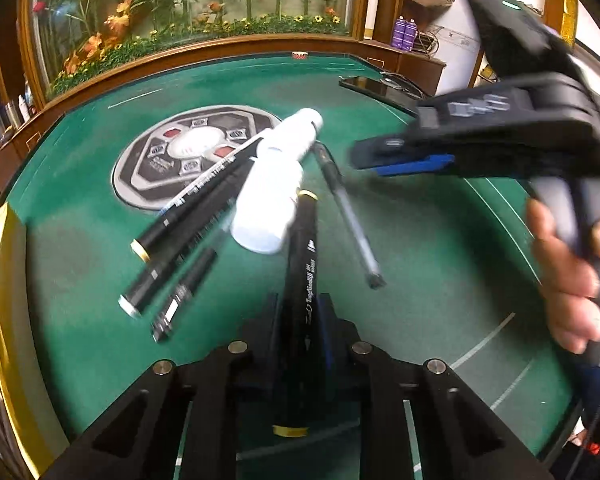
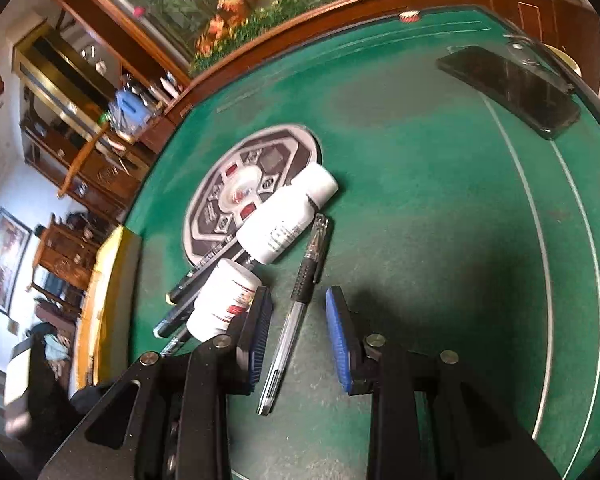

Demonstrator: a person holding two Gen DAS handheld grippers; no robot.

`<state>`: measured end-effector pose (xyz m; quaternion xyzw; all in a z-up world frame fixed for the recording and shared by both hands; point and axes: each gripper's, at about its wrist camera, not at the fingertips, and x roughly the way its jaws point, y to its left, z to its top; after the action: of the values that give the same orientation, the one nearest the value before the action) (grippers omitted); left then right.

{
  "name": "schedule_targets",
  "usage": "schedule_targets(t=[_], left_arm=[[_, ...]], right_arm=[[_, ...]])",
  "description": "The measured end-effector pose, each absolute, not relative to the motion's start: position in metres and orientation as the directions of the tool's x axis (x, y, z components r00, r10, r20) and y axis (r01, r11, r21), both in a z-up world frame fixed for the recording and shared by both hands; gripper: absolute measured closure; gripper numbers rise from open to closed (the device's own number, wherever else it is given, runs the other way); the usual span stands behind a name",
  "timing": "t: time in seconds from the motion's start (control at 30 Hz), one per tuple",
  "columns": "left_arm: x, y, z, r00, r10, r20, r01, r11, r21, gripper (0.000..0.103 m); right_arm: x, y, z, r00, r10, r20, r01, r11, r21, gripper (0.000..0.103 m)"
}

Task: Organize rigid objects
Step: 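Move both open tools back over the remaining items on the table, then grasp the black marker with the left tool while the right tool grasps a clear pen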

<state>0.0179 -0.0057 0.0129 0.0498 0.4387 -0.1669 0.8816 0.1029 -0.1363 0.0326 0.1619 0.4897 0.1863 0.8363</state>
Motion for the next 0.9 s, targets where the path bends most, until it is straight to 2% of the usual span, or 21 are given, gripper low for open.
schedule_targets(t=[0.17, 0.23, 0.33, 0.43, 0.63, 0.9], left_arm=[[0.017, -0.015, 0.012, 0.551, -0.24, -0.799, 0.323, 0.944, -0.06, 0.086], [0.019, -0.019, 0.012, 0.545, -0.223, -0.808, 0.33, 0.943, -0.038, 0.086], [0.022, -0.021, 0.011, 0.551, -0.221, -0.804, 0.33, 0.943, -0.033, 0.085], [0.018, -0.015, 0.012, 0.557, -0.254, -0.79, 0.317, 0.945, -0.08, 0.087], [-0.003, -0.006, 0.038, 0.628, -0.338, -0.701, 0.318, 0.934, -0.165, 0.087], [-0.023, 0.016, 0.066, 0.739, -0.286, -0.61, 0.243, 0.958, -0.154, 0.087]], right_arm=[[0.116, -0.107, 0.025, 0.443, 0.352, -0.825, -0.168, 0.936, 0.31, 0.076], [0.115, -0.097, 0.023, 0.46, 0.29, -0.839, -0.177, 0.956, 0.233, 0.079], [0.112, -0.091, 0.02, 0.467, 0.245, -0.849, -0.203, 0.965, 0.166, 0.093], [0.112, -0.108, 0.019, 0.452, 0.293, -0.843, -0.169, 0.956, 0.242, 0.093], [0.101, -0.138, 0.036, 0.495, 0.364, -0.789, -0.137, 0.929, 0.344, 0.094], [0.071, -0.113, 0.067, 0.538, 0.522, -0.662, -0.315, 0.852, 0.417, 0.093]])
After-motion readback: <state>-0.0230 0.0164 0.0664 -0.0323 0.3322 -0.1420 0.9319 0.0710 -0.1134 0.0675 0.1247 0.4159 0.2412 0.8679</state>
